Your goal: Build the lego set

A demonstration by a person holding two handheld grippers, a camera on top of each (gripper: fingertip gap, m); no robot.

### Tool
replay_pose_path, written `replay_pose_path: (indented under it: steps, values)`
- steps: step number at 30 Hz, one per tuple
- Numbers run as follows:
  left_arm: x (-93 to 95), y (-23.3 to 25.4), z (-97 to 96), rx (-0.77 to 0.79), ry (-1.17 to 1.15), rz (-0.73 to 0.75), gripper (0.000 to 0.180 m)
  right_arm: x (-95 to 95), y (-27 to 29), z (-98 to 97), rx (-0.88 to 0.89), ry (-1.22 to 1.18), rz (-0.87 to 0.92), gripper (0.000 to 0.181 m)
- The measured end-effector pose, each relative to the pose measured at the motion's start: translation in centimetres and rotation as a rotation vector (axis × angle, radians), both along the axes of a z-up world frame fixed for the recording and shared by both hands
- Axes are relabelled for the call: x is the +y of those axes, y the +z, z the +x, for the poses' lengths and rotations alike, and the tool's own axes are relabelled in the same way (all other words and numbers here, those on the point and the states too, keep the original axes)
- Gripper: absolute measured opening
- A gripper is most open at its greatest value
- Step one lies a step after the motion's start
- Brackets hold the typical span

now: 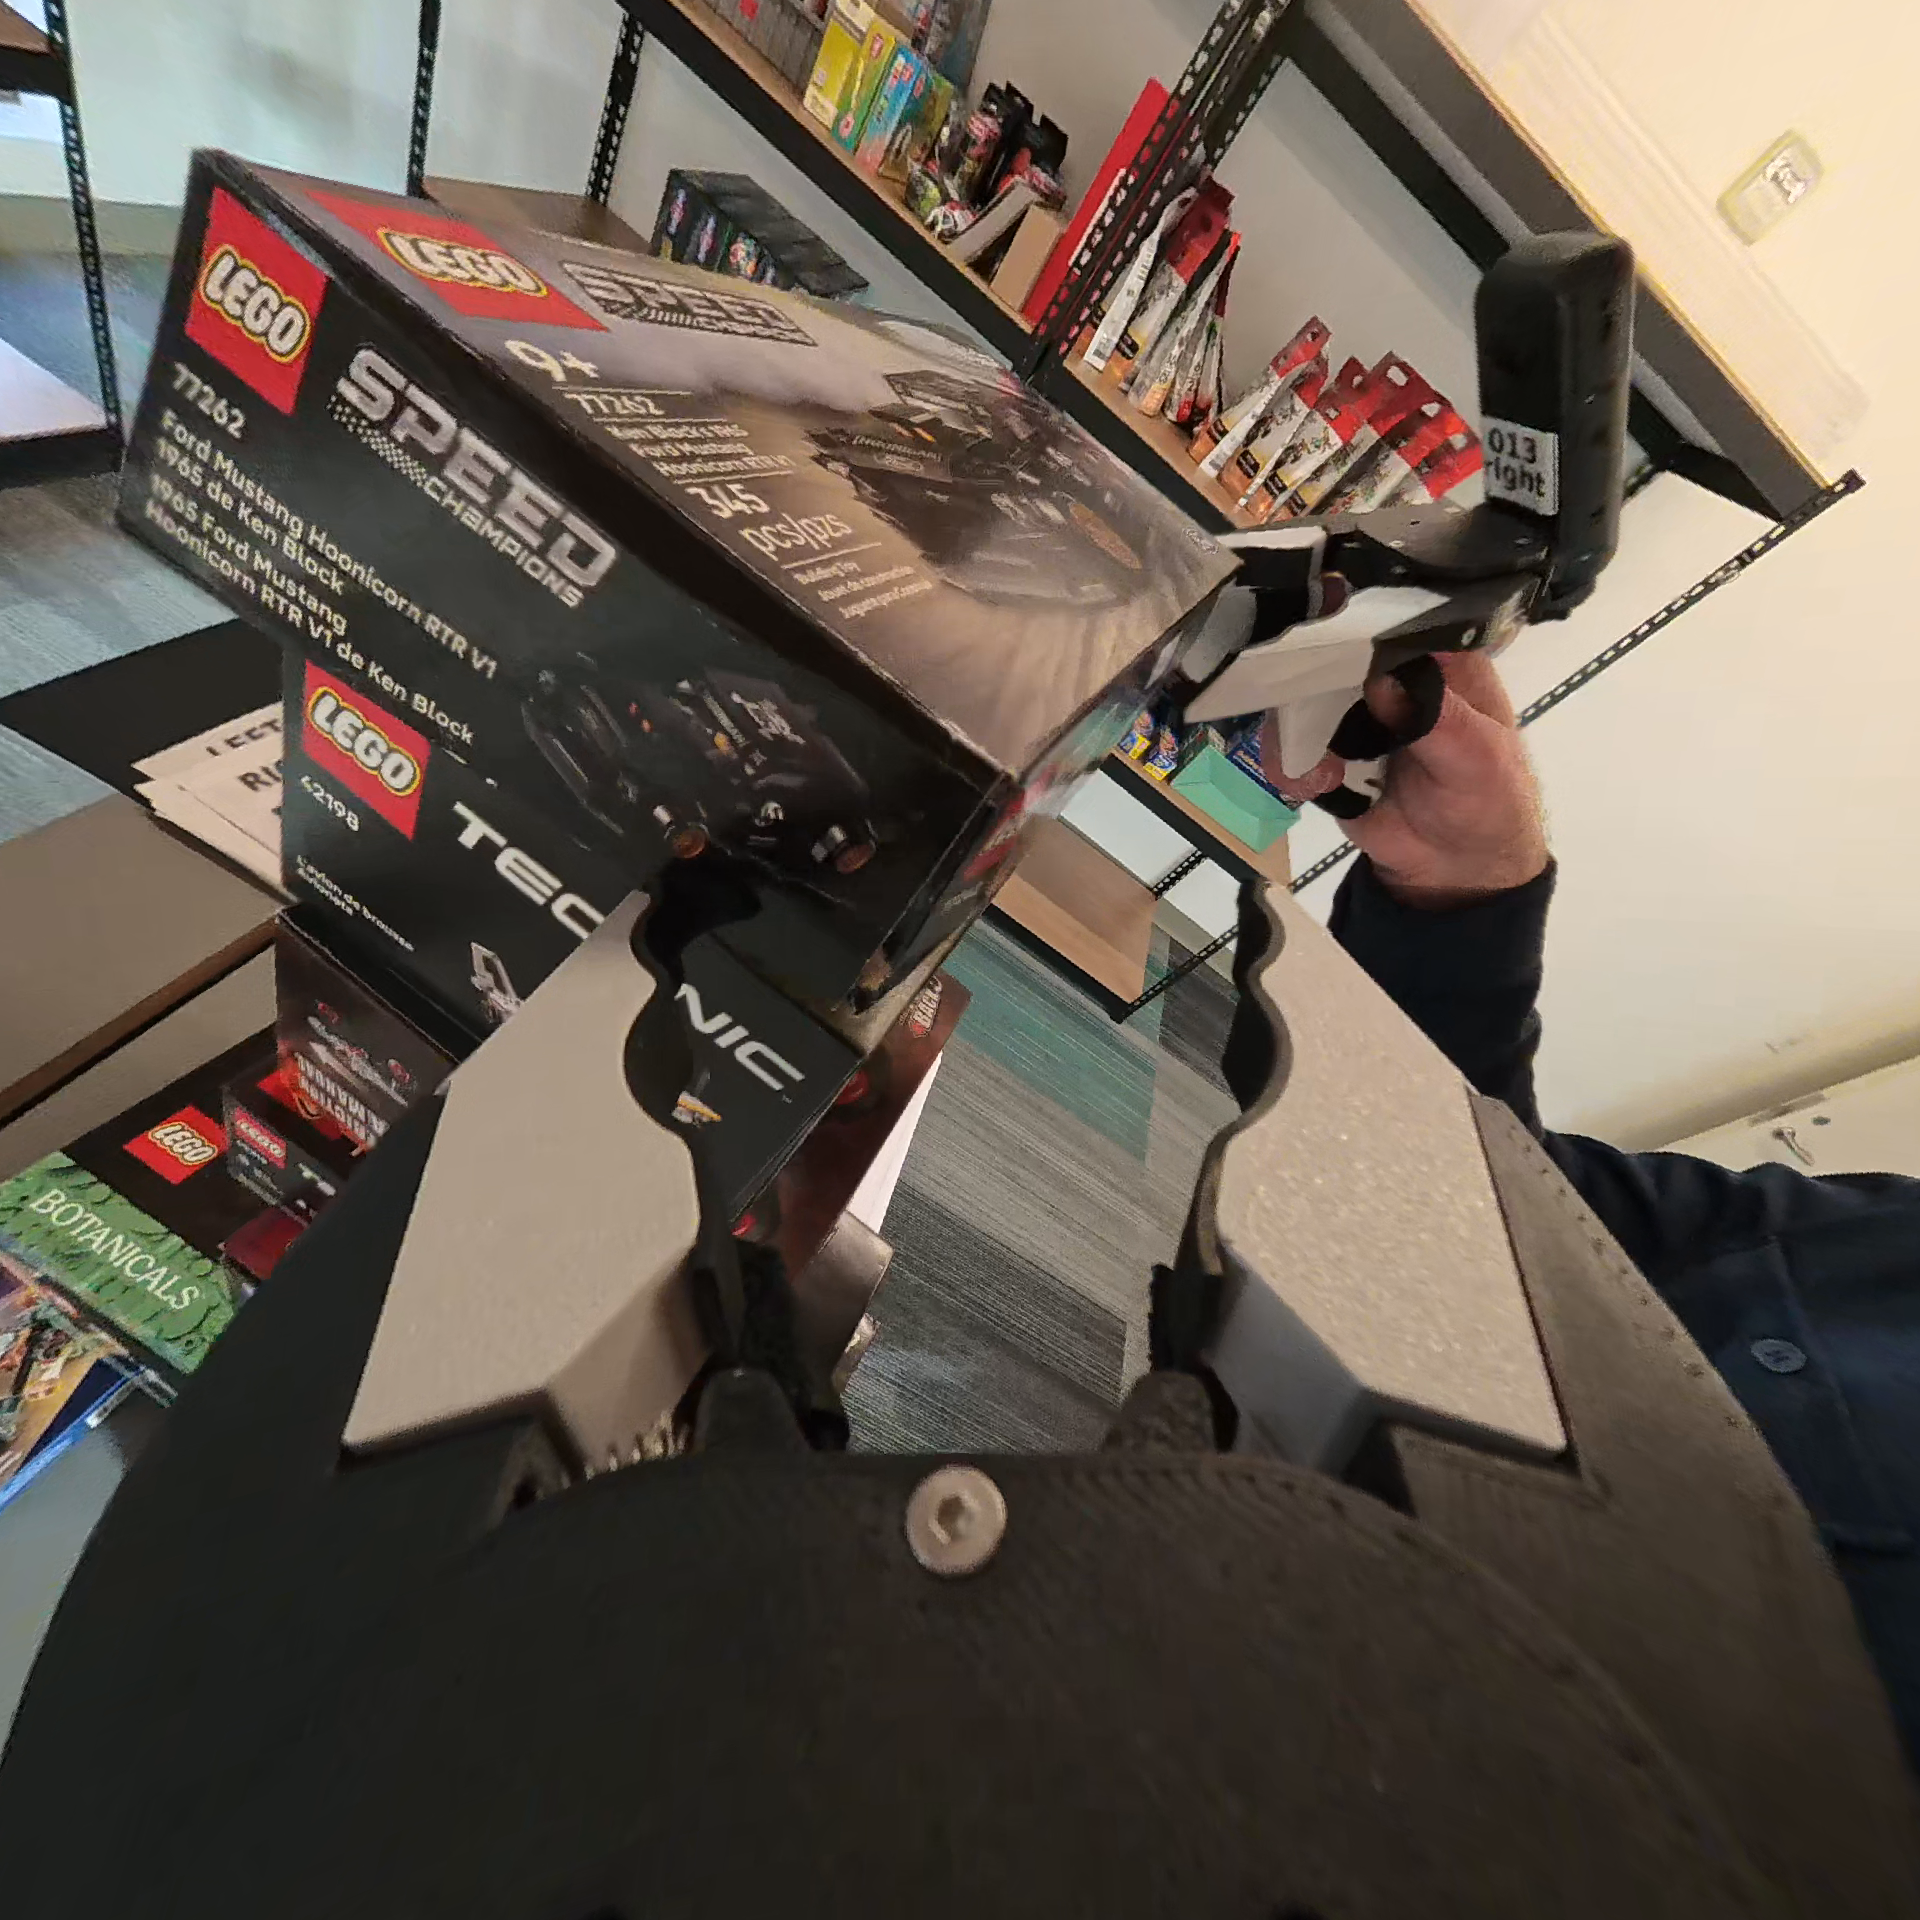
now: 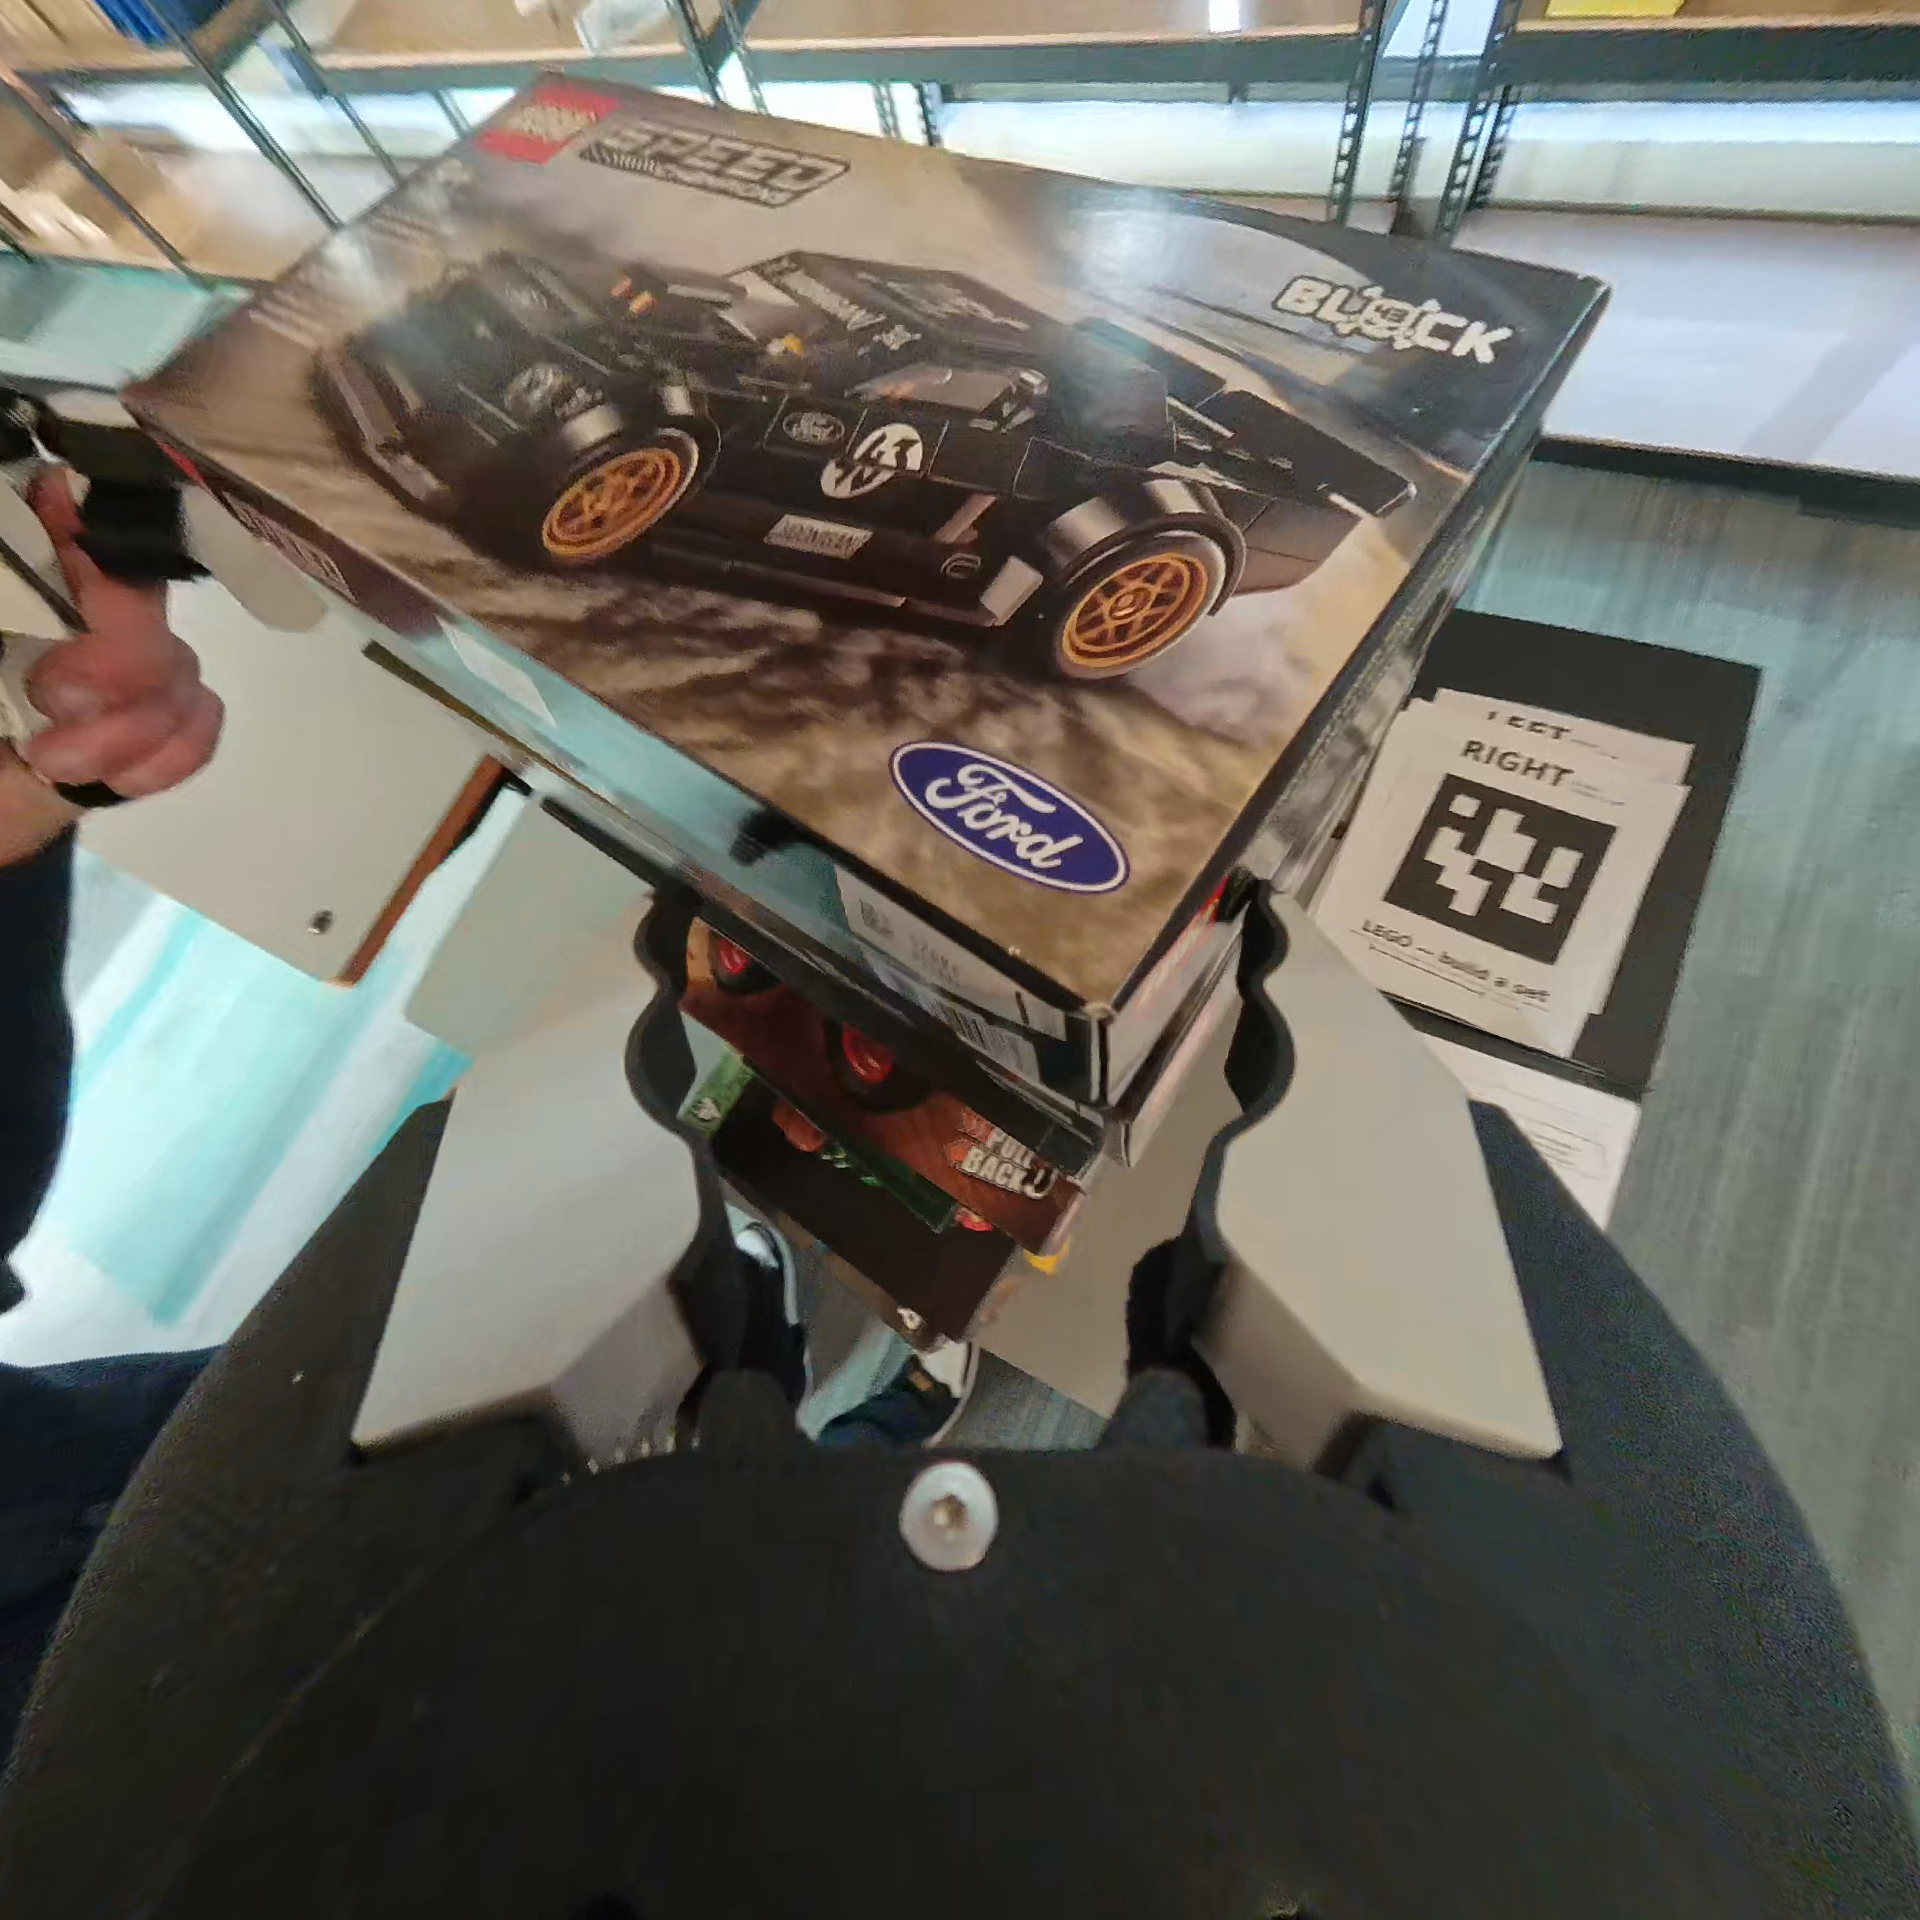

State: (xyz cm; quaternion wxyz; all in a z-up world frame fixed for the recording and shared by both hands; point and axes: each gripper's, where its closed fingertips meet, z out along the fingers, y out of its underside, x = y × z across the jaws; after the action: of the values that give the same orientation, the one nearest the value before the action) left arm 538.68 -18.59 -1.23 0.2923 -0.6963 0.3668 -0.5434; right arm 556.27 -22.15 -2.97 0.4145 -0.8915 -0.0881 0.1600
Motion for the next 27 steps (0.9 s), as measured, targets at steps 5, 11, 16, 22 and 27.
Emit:
replay_pose_path:
  steps: [5, 11, 16, 22, 27]
  values:
    - [-1.0, -0.9, -0.2, 0.062, -0.030, 0.085, 0.103, -0.9, 0.1, -0.1, 0.004, -0.008, 0.008, 0.103]
    - [-1.1, 0.0, -1.2, -0.038, -0.041, 0.032, 0.103, -0.9, 0.6, 0.4, 0.104, -0.029, 0.078, 0.098]
    - [-1.4, 0.4, -2.9, -0.121, -0.056, 0.033, 0.096, -2.0, 1.9, 0.8, 0.189, -0.048, 0.195, 0.090]
    - [-1.1, -1.9, -4.7, -0.089, -0.001, 0.103, 0.096, -3.8, 2.7, 2.2, 0.154, -0.083, 0.340, 0.088]
    - [-0.9, -5.6, -7.2, -0.054, 0.047, 0.092, 0.097, -5.9, 1.7, 3.6, 0.217, -0.076, 0.411, 0.081]
